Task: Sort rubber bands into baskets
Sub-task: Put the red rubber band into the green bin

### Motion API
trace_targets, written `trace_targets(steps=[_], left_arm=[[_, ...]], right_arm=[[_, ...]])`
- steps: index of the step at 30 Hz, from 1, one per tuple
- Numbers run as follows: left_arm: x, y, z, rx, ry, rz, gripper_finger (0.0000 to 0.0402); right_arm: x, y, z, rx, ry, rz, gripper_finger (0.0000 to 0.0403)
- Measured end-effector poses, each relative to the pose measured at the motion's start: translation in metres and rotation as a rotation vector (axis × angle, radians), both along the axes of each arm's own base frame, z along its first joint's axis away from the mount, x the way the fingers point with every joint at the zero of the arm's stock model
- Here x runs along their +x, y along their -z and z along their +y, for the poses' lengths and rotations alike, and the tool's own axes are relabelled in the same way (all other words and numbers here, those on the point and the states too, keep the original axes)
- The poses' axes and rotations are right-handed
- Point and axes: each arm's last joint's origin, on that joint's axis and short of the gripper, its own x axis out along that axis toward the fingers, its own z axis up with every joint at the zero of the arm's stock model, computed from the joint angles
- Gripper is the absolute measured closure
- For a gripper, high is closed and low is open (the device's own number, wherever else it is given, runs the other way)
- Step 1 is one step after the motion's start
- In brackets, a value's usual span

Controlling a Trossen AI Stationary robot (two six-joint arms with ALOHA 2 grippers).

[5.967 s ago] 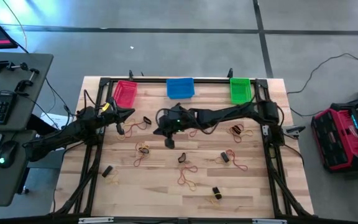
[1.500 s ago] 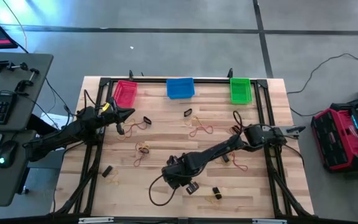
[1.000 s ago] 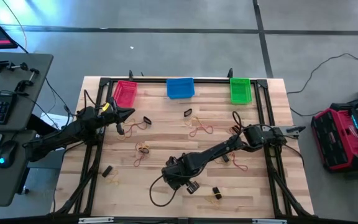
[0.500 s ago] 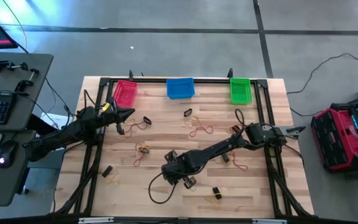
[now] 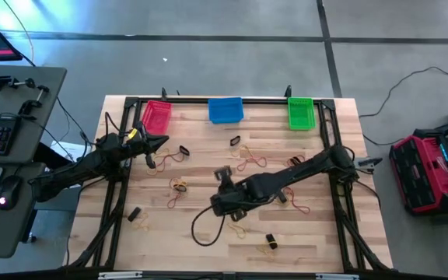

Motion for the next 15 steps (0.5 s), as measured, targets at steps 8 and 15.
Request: trace_targets(steps=[8, 15], left_arm=[[0.0, 0.0, 0.0, 0.0, 0.0, 0.0, 0.0399], [0.0, 0.0, 0.0, 0.0, 0.0, 0.0, 0.0399]], right_arm=[[-0.027, -0.048, -0.025, -0.127, 0.189, -0.119, 0.0403], [-0.052, -0.086, -0.06, -0.205, 0.358, -0.202, 0.0403]])
